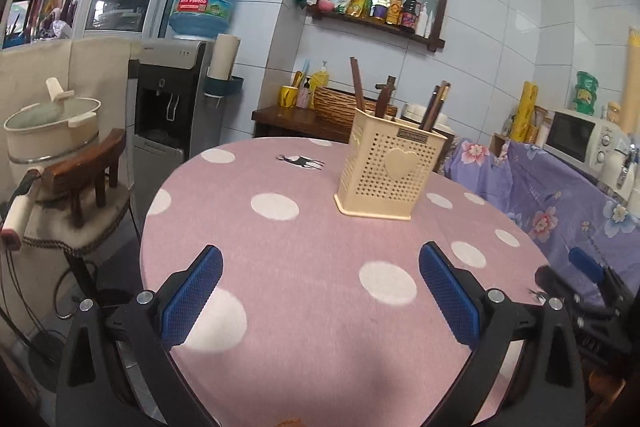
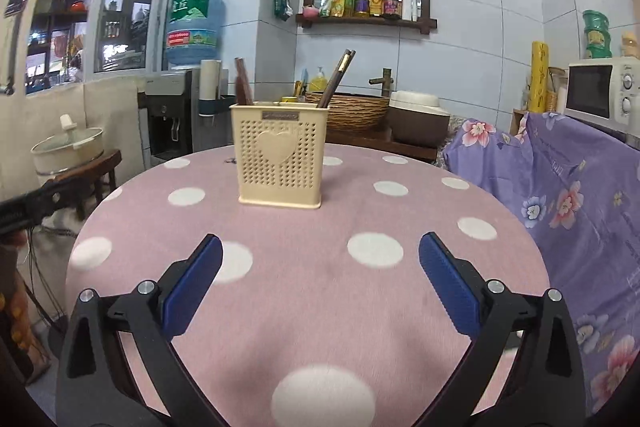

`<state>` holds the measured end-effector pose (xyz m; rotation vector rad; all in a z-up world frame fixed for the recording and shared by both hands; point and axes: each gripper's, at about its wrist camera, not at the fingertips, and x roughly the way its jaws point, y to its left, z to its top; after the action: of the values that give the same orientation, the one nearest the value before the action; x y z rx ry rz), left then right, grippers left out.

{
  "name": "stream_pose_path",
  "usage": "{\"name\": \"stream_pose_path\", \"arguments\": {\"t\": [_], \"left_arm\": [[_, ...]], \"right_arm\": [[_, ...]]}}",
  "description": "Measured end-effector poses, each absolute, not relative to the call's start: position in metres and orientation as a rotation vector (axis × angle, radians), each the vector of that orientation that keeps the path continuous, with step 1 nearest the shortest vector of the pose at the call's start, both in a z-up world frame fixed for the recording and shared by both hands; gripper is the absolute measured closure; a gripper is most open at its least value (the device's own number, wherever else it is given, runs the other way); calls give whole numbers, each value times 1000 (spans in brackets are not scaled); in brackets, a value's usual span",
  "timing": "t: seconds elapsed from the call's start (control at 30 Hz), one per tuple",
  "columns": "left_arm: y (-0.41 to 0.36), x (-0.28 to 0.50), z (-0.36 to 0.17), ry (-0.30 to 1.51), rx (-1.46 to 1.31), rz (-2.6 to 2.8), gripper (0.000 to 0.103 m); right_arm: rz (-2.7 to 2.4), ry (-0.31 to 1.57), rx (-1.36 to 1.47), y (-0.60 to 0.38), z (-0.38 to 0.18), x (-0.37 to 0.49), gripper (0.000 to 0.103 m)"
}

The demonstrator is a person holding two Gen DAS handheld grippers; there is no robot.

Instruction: Organize utensils

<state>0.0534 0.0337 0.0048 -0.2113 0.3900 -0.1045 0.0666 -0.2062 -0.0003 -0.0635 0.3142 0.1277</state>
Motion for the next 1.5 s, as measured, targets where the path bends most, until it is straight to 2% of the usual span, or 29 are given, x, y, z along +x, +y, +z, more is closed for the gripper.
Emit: {"name": "stream_pose_path", "arguments": {"t": [0.13, 0.33, 1.5], "left_arm": [[25, 27, 3, 316, -123, -112, 5], [15, 5, -2, 307, -79, -148, 5], [6, -12, -1, 278, -41, -156, 5]], "right_arm": [[150, 304, -48, -201, -13, 24, 6], [161, 274, -61, -195, -9, -5, 6], [166, 265, -36, -198, 2, -4, 6]]}}
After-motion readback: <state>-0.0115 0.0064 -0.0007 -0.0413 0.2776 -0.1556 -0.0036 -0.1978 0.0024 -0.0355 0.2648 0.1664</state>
